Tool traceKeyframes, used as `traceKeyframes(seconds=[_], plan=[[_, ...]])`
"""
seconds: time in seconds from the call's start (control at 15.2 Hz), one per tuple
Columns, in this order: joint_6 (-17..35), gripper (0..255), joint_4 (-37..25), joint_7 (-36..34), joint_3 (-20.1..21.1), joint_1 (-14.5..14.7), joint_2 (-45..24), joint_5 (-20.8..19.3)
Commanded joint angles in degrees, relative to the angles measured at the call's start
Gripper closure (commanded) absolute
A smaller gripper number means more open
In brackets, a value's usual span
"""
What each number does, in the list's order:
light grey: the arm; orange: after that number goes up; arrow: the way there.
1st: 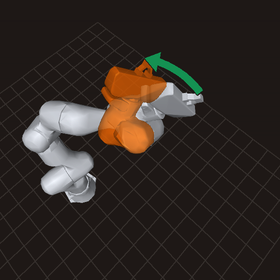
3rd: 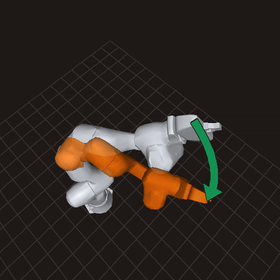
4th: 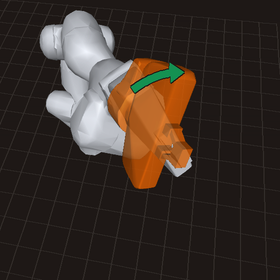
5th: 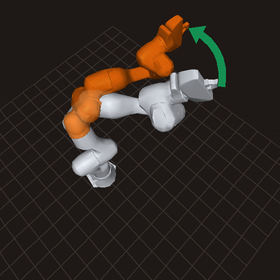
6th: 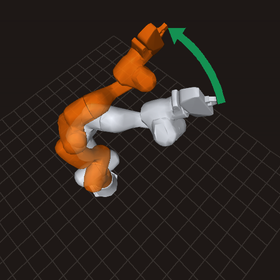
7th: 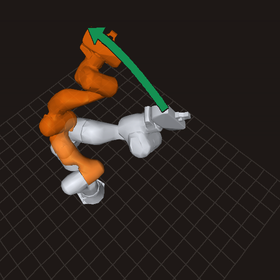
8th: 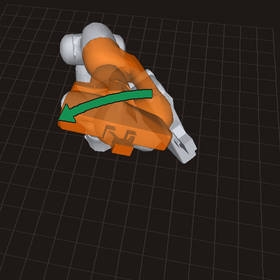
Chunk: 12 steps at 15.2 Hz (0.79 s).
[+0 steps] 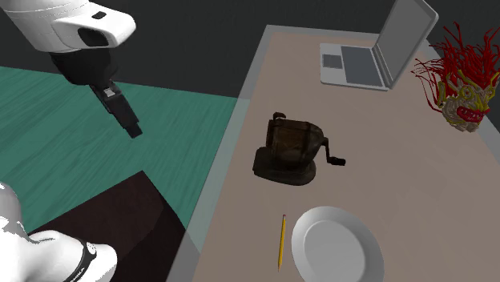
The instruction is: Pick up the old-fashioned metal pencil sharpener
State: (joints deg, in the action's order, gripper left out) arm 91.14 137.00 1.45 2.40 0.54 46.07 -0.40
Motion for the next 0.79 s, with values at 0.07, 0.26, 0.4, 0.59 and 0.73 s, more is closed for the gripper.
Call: traceKeyframes(seconds=[0.07, 0.26, 0.4, 0.59, 0.73], plan=[[0.7, 0, -0.6, 1.7, -1.1, -0.3, -1.4, -0.9], [2.9, 0, -2.7, 6.6, -4.4, -0.9, -6.1, -3.3], [4.2, 0, -4.5, 9.8, -6.4, -1.2, -9.5, -4.6], [6.1, 0, -7.9, 14.5, -9.3, -1.5, -14.9, -6.2], [7.2, 0, -10.5, 17.7, -11.1, -1.7, -18.7, -6.8]])
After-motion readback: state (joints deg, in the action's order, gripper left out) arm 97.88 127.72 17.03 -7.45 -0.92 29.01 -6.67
